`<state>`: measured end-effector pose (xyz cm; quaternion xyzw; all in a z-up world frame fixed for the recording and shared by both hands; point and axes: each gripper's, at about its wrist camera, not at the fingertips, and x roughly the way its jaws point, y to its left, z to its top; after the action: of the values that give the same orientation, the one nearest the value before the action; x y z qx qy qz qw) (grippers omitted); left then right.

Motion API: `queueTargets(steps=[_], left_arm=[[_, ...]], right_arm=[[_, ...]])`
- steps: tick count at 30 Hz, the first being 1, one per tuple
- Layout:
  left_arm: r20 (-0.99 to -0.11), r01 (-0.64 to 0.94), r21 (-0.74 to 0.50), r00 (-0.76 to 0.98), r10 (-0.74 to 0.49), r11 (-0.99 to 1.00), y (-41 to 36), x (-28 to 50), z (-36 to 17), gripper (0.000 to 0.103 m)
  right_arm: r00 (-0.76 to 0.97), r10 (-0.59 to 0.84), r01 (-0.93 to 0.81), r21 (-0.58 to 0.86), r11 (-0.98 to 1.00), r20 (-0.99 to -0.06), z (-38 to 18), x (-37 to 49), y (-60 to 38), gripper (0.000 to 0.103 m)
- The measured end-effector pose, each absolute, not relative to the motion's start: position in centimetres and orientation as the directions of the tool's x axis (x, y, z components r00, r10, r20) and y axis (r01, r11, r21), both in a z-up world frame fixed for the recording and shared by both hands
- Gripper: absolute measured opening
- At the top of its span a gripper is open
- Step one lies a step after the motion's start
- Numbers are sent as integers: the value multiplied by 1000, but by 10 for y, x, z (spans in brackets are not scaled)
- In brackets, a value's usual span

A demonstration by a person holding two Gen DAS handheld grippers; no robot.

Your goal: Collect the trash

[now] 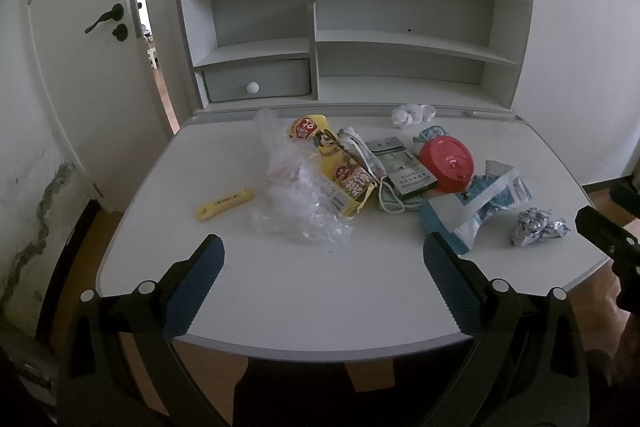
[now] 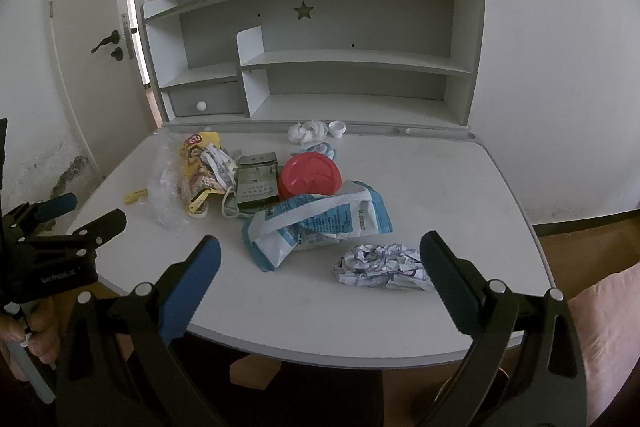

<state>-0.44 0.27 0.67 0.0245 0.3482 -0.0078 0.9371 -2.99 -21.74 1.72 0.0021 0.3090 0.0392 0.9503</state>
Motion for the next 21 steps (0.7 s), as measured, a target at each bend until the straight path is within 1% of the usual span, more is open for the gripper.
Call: queueTargets(steps=[21], left_arm=[[-651,31,41,759,3,999,1,-5,4,97]], right_arm=[[805,79,-75,30,997,-587,18,-31,-217,96]])
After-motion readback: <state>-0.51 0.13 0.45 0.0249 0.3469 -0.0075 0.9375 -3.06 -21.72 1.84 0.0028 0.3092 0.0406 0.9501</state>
